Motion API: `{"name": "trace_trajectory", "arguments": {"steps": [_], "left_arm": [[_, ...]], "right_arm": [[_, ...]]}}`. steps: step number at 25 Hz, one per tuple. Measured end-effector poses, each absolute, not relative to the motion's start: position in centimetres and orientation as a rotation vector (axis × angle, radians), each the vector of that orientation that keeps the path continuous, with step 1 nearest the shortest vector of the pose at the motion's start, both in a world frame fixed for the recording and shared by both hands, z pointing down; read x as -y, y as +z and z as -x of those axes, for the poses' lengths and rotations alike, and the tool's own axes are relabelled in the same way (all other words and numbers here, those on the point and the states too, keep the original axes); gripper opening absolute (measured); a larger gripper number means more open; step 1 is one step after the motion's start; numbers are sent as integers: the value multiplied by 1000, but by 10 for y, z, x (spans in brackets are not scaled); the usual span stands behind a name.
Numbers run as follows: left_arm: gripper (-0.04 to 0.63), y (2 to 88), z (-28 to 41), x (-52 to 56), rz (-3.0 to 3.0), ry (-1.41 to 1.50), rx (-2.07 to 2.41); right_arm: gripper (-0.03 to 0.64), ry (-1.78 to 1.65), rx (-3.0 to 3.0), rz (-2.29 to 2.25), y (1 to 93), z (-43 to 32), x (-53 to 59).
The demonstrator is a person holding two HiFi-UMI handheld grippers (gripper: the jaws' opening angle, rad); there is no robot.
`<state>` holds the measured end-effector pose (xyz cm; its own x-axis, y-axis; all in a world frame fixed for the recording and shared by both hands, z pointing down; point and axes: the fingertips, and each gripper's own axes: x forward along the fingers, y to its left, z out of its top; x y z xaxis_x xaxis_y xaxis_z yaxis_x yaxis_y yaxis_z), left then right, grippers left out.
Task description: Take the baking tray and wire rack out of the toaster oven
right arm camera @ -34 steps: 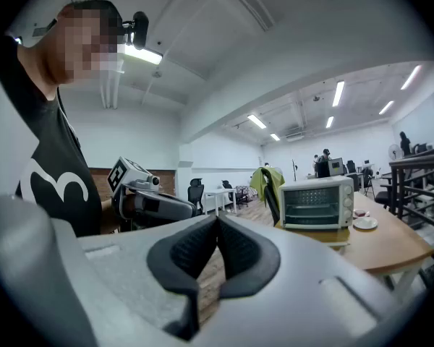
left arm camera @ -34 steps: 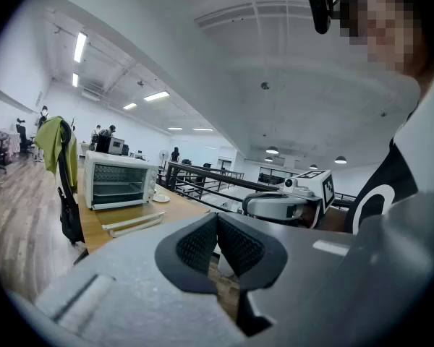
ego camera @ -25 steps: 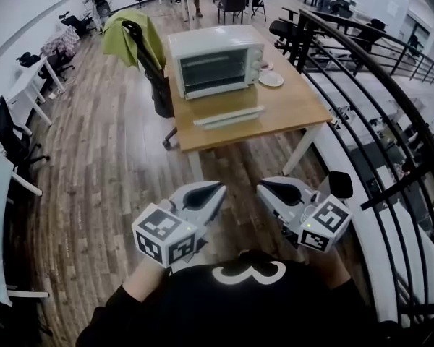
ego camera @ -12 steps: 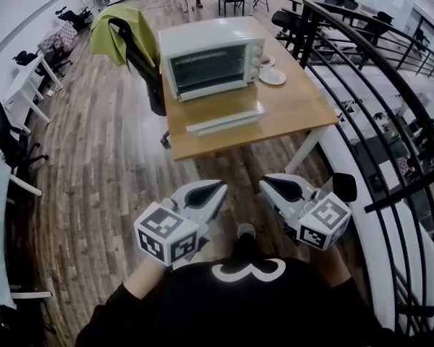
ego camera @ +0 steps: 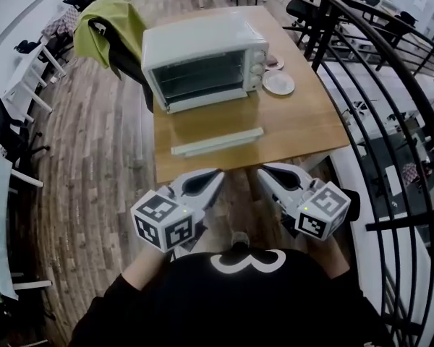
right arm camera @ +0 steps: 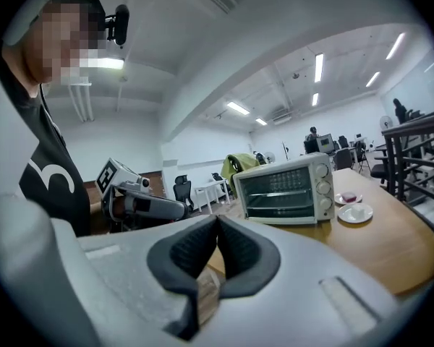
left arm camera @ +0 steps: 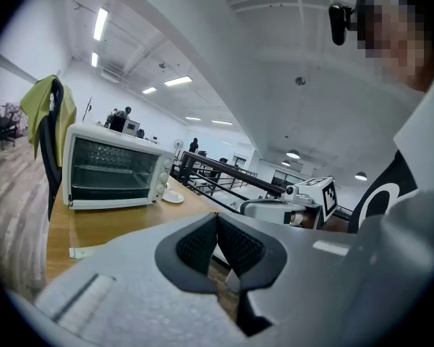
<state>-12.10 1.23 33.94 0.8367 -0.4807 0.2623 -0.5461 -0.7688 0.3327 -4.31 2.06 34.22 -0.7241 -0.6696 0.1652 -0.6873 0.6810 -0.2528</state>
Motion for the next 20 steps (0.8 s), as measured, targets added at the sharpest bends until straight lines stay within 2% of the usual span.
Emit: {"name": "trace_trajectory", "arguments": {"steps": [8,16,19,20], "left_arm": [[11,346,107,63,-2417,18,823],[18,370,141,130,-2094,-282,779],[115,384,151,161,-1941,-397,744],[124,388,154,173,-1905,-431,737]], "right_arm": [[3,555,2864,-1133,353,12,59],[3,963,2938,-1180,371,9,139],[3,1147,2915,-1212,386,5,174],[14,1200,2904,-1223,391,5,187]]}}
